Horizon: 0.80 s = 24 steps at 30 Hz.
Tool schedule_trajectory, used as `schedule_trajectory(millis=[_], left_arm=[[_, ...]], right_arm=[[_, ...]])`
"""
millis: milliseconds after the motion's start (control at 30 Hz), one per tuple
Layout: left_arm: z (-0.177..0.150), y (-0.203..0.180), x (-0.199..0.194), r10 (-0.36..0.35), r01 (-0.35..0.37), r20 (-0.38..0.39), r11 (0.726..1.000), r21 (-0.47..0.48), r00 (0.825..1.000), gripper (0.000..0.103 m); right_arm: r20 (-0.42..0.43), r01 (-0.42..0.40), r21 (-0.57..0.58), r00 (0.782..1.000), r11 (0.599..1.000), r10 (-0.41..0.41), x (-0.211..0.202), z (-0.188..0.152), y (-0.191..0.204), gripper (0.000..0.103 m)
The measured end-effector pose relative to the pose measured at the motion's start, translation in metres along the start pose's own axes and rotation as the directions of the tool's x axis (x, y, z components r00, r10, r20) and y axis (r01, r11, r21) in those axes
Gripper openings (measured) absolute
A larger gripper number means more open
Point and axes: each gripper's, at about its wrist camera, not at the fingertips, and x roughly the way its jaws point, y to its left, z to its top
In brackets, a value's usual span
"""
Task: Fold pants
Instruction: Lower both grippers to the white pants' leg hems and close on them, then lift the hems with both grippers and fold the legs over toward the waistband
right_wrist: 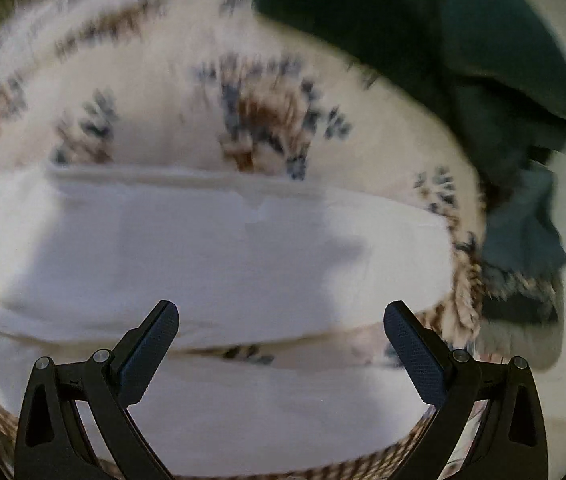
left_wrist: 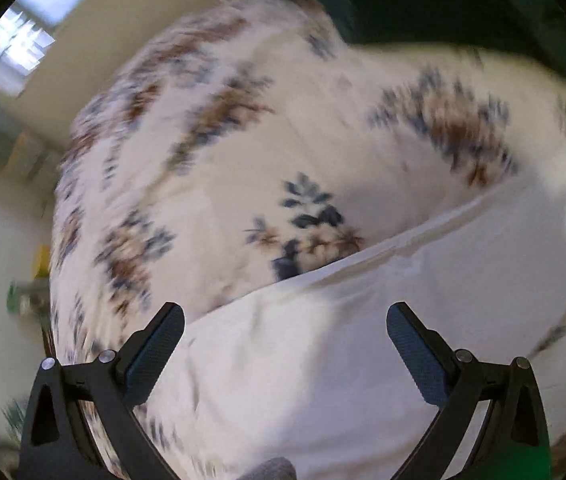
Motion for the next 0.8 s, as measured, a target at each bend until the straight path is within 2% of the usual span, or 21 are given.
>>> schedule_trajectory(millis=[100,167,300,400,433,467,500,533,567,600,633,733,800], left_arm=[[0.020,-0.034,0.066,-0.022,0.033,-0.077,0.988,0.152,0.997,0.103],[0.029,-0.048,0.089,-0.038,0.058,-0.100,0.976,0.212,0.994,0.103],[0.047,-0.070,0.129,-0.050,0.092,-0.154,0.956,0.279,0.987,0.103],[0.051,-0.075,0.145,-0.086,0.133,-0.173,0.950,0.282,0.981,0.103],[0.051,-0.075,0.147,-0.104,0.149,-0.168,0.948,0.281,0.980,0.097],[0.050,-0.076,0.147,-0.136,0.179,-0.165,0.943,0.281,0.977,0.079],[0.049,-0.077,0.144,-0.187,0.229,-0.171,0.934,0.275,0.967,0.067],[0.048,-0.078,0.140,-0.234,0.275,-0.175,0.923,0.269,0.956,0.040],[0.046,-0.080,0.133,-0.262,0.301,-0.170,0.916,0.265,0.950,0.023],[0.045,-0.081,0.128,-0.263,0.296,-0.154,0.917,0.267,0.952,0.016],[0.043,-0.082,0.122,-0.258,0.286,-0.135,0.920,0.268,0.957,0.010],[0.036,-0.076,0.109,-0.270,0.286,-0.101,0.935,0.207,0.957,0.005],[0.031,-0.065,0.091,-0.287,0.293,-0.058,0.946,0.141,0.956,0.005]], right_arm=[[-0.086,0.040,-0.112,0.995,0.993,-0.050,0.065,0.034,-0.011,0.103],[-0.139,0.065,-0.182,0.986,0.981,-0.091,0.099,0.051,-0.018,0.103],[-0.165,0.135,-0.398,0.962,0.908,-0.216,0.158,0.081,-0.017,0.103],[-0.166,0.107,-0.534,0.959,0.839,-0.228,0.180,0.088,-0.005,0.103],[-0.162,0.101,-0.564,0.960,0.820,-0.230,0.184,0.089,-0.001,0.101],[-0.162,0.081,-0.600,0.962,0.796,-0.220,0.190,0.091,0.004,0.094],[-0.182,0.046,-0.608,0.963,0.792,-0.196,0.190,0.090,0.005,0.088],[-0.221,-0.008,-0.592,0.963,0.806,-0.152,0.191,0.092,0.006,0.067],[-0.240,-0.042,-0.578,0.963,0.815,-0.121,0.190,0.092,0.007,0.041],[-0.247,-0.075,-0.565,0.965,0.822,-0.082,0.186,0.092,0.008,0.030],[-0.221,-0.071,-0.554,0.973,0.830,-0.064,0.181,0.092,0.007,0.014],[-0.139,-0.049,-0.482,0.990,0.875,-0.021,0.164,0.087,-0.004,0.005],[-0.096,-0.055,-0.426,0.995,0.903,0.015,0.151,0.077,-0.014,0.005]])
